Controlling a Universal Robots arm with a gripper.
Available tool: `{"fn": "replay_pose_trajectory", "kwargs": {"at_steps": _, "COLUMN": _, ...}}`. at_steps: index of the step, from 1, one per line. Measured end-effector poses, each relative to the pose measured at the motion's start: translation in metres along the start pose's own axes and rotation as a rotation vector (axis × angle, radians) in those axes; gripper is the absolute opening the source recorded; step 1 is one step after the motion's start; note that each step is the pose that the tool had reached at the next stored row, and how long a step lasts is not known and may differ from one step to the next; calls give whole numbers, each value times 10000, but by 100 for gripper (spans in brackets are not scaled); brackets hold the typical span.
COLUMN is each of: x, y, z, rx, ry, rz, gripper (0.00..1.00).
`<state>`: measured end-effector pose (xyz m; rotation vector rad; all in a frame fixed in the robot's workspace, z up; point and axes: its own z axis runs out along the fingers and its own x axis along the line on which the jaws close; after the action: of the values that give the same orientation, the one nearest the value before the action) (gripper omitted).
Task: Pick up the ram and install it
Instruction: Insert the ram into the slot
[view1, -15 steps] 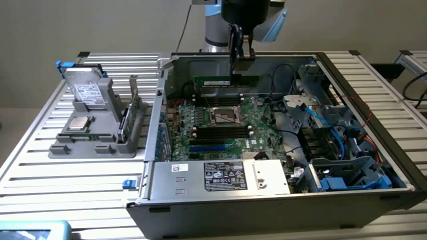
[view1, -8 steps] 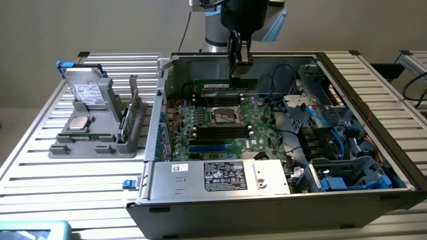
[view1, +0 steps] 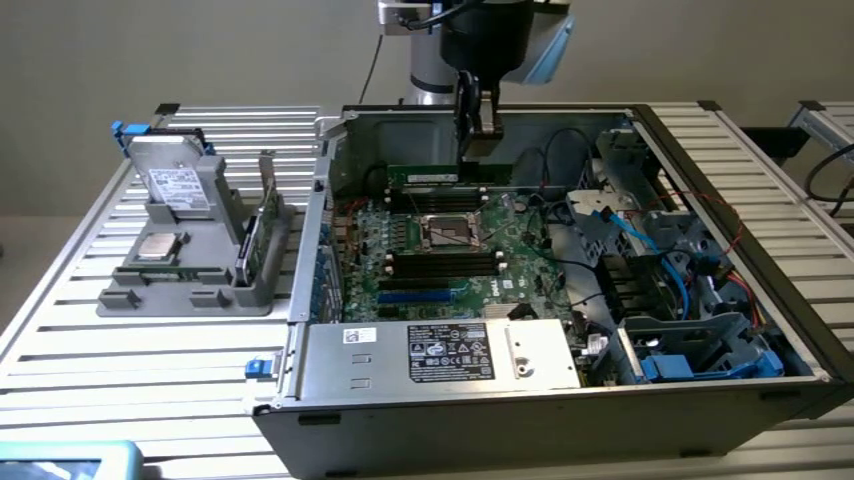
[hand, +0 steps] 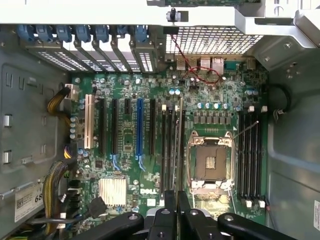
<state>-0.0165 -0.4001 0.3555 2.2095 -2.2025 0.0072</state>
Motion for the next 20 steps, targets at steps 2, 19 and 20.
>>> {"fn": "replay_pose_trajectory", "kwargs": {"at_steps": 2, "x": -12, "y": 0, "z": 18, "rx": 1, "ry": 91, "rz": 1, "gripper": 13}}
{"fn": "replay_pose_trajectory", "kwargs": {"at_steps": 19, "x": -114, "y": -4, "z": 231, "rx": 2, "ry": 91, "rz": 1, "gripper": 13}}
{"fn": "replay_pose_trajectory", "kwargs": {"at_steps": 20, "x": -116, "y": -4, "z": 249, "rx": 2, "ry": 92, "rz": 0, "gripper": 13}}
